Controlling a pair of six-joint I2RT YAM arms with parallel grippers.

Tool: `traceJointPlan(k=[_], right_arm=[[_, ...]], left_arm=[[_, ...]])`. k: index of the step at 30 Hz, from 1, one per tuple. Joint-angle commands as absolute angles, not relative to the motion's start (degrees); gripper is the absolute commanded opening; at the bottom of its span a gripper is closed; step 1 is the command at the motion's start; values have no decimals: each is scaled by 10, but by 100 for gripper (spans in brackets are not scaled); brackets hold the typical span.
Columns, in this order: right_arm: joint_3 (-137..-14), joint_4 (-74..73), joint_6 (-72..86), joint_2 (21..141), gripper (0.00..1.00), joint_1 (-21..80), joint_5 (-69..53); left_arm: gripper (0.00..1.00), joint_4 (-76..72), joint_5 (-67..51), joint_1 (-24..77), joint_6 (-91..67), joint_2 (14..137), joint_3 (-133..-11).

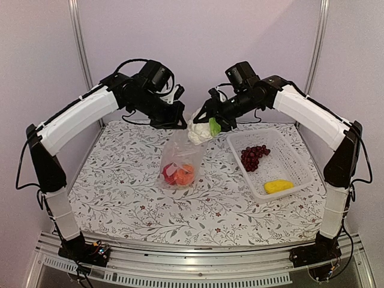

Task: Place the food in the zip-top bag and seal the zipper
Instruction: Place the fake vegetable in the zipper food storage bag, then adjust the zipper food storage bag at the center of the board.

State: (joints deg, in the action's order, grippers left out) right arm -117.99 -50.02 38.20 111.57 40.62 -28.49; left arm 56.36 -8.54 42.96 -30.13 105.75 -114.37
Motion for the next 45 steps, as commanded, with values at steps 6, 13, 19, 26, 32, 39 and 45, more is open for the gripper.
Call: traceJointPlan(k=[6, 13, 19, 26, 32, 39, 45], right_arm=[[-1272, -612, 396, 1179, 72, 430, -267], [-1271, -640, 404, 1170, 77, 430, -224], [-1272, -636, 413, 1155, 99, 430, -228], [-1274, -638, 424, 1138, 99, 431, -235], [-1211, -648, 411, 1096, 99, 431, -187], [-1040, -589, 394, 988, 86, 425, -158], [-1002, -544, 385, 987, 77, 425, -172]], left_arm=[[0, 546, -67, 425, -306, 1042, -1127], [0, 538, -61, 425, -316, 1036, -1120], [0, 516, -74, 424, -321, 1028, -1085], [0, 502, -72, 421, -320, 1020, -1060], [0, 497, -68, 414, -321, 1010, -1049], [0, 489, -78, 408, -323, 997, -1029], [0, 474, -87, 407, -327, 987, -1010]])
